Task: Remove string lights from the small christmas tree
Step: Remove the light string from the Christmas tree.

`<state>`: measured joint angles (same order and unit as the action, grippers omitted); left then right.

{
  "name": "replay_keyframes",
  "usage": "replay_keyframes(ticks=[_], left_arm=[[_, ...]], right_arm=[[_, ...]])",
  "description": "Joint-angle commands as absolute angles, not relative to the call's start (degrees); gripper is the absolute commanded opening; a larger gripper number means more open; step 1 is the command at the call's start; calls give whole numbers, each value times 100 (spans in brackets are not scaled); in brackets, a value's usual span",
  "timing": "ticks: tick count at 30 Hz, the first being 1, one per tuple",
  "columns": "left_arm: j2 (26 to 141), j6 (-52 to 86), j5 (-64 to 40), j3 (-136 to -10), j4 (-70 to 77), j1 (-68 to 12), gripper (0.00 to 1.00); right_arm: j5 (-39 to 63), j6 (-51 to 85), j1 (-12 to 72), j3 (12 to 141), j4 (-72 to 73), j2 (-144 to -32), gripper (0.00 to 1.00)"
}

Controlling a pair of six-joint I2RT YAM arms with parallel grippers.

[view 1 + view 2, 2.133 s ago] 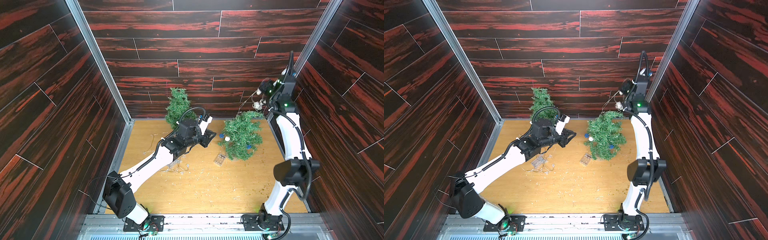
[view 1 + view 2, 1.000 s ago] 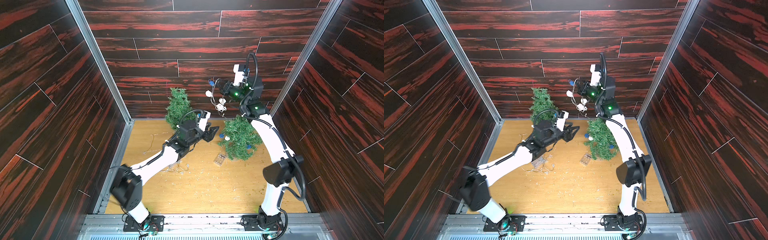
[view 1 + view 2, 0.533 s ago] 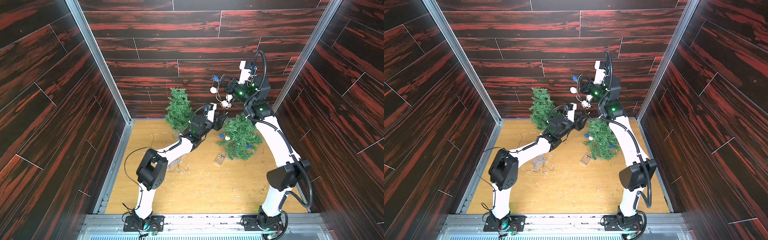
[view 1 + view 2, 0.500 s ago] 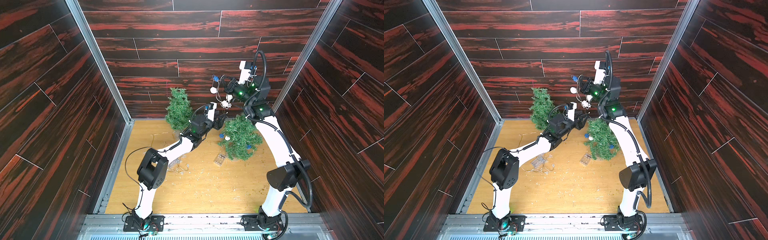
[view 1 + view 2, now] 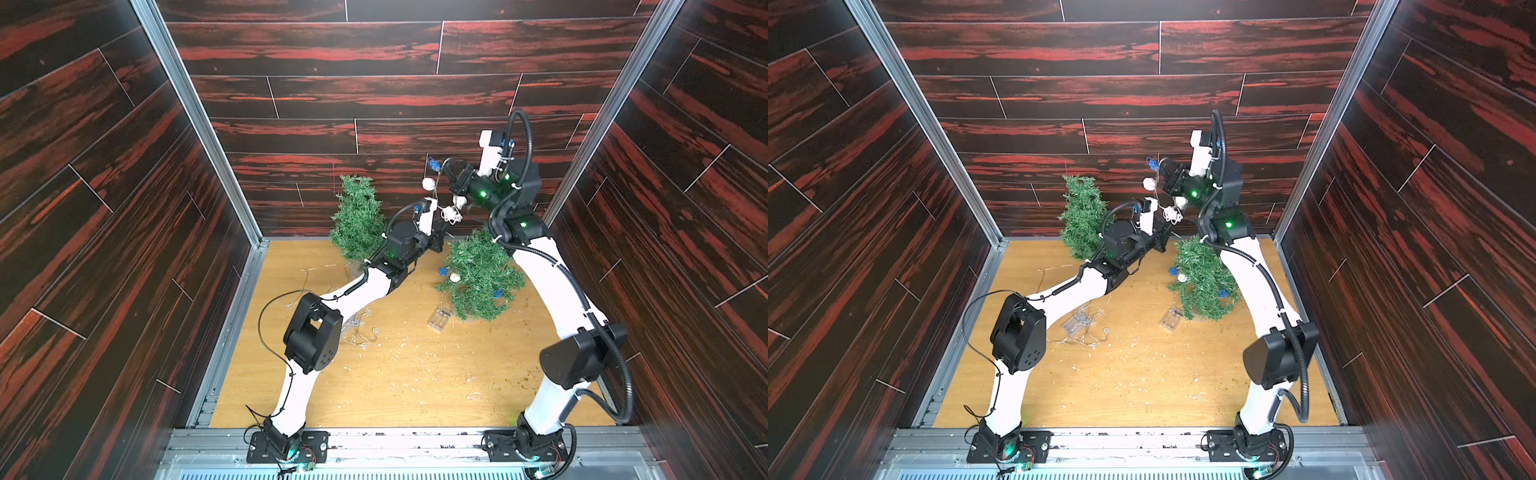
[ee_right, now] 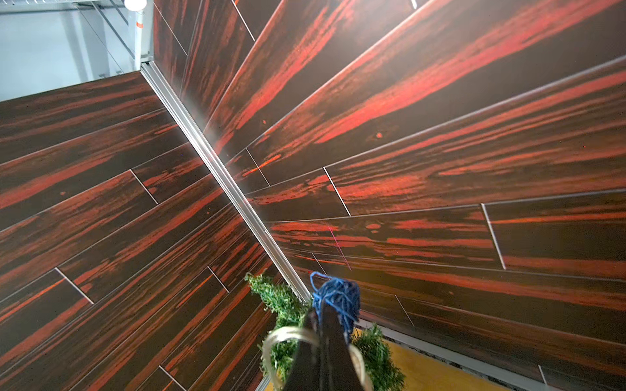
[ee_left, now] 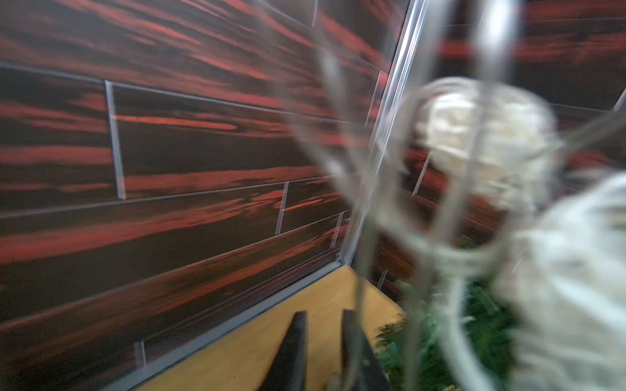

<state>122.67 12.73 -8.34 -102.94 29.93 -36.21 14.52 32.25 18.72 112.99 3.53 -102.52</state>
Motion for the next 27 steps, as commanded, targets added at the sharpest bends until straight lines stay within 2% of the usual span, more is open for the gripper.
replay_keyframes(ticks=[1,9,18,21,27], left_arm=[[12007,1004,-609,-10053,2657,-3492,12],[11420,459,-279,-9174,2431,-3492,8],[10349,847,-854,-8223,2334,-3562,5],[9844,993,-1132,-7901,2025,-3713,5],[9056,714,-997,-7313,1539,-4354,5]], right_arm=[[1445,3227,1804,11140,692,-9906,0],[1466,3262,1722,10796,764,-9724,0],[1522,3349,1561,10238,890,-9347,0],[1631,3249,1560,10221,529,-9178,0],[1843,2974,1554,10186,-1067,-8615,0]])
